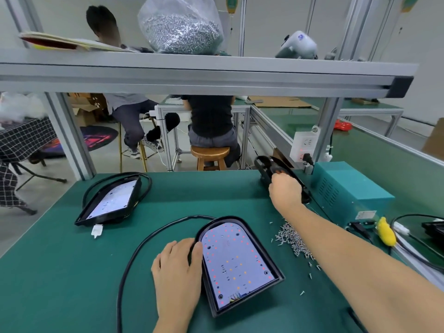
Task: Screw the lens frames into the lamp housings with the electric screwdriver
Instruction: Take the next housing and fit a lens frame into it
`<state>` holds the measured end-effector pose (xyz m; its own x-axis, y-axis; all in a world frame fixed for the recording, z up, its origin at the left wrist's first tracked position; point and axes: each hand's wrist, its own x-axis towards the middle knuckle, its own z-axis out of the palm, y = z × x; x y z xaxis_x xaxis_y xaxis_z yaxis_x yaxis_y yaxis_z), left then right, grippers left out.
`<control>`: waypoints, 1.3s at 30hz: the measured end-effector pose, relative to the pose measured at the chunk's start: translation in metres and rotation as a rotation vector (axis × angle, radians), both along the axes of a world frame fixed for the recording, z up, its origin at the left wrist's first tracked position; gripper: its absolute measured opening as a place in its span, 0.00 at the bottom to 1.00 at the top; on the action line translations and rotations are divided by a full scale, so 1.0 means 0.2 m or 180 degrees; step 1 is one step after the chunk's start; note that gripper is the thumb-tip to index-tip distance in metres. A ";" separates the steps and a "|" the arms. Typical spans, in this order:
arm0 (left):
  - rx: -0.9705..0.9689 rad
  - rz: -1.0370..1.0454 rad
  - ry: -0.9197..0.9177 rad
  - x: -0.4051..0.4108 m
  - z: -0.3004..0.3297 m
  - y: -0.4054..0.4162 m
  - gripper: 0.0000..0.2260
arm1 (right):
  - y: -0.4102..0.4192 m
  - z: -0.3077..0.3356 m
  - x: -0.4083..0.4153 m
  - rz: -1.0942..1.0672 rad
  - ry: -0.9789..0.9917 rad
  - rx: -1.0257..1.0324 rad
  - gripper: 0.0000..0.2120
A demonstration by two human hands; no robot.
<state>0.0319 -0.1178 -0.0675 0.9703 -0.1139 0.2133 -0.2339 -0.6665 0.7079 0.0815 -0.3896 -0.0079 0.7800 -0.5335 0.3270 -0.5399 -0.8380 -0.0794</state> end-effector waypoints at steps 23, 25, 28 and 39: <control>-0.0682 0.0438 0.0767 0.15 0.12 -0.14 0.08 | 0.67 0.17 -0.82 0.1992 -0.1659 -0.0055 0.06; -0.1581 0.0438 0.0894 0.12 0.13 -0.14 0.10 | 0.69 0.13 -0.84 0.2015 -0.1660 -0.0213 0.06; -0.2876 0.0215 0.1602 0.09 0.15 -0.11 0.06 | 0.72 0.07 -0.86 0.2059 -0.1620 -0.0414 0.07; -0.4708 -0.0802 0.2802 0.02 0.13 -0.05 0.21 | 0.91 -0.11 -0.86 0.2136 -0.1099 -0.0914 0.17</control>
<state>0.0366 -0.1280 -0.0412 0.8344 -0.4806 -0.2698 0.5366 0.5964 0.5970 -0.0912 -0.2079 -0.0302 0.7342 0.1542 0.6612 0.1012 -0.9879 0.1179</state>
